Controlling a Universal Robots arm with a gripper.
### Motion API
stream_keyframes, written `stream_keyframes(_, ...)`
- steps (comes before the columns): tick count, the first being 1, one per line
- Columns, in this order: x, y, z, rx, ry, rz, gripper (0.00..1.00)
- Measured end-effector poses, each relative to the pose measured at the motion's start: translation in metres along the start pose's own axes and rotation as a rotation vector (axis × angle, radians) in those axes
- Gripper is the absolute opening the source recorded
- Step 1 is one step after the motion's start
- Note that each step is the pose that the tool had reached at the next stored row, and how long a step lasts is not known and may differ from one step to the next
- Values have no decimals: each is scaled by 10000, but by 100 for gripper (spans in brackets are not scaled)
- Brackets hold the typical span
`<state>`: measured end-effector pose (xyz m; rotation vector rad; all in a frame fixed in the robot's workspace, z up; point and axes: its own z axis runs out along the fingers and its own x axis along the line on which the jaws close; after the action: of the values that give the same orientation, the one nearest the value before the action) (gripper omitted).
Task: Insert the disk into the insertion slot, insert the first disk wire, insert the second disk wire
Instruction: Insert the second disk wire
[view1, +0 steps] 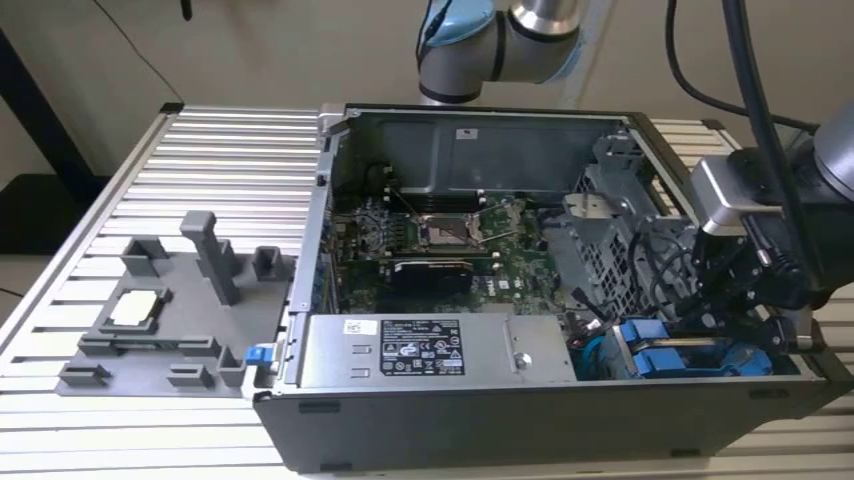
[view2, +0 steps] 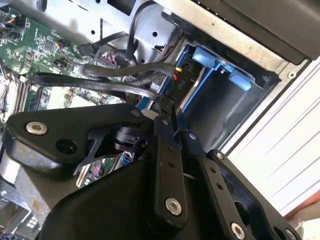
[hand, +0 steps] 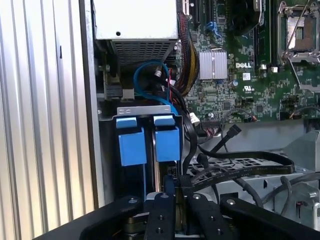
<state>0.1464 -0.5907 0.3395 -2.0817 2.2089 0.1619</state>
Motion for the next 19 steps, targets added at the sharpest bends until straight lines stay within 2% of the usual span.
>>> stream_keyframes(5,4,-3,29,6,4,3,16)
stream_keyframes(11,5,-3,34,6,0,4,16)
stream_keyframes(13,5,-3,37,6,-4,4,17)
stream_keyframes(14,5,-3,34,6,-2,5,24)
stream_keyframes(16,-1,-2,-6,4,1,5,24)
stream_keyframes(19,-18,-1,-120,3,1,6,24)
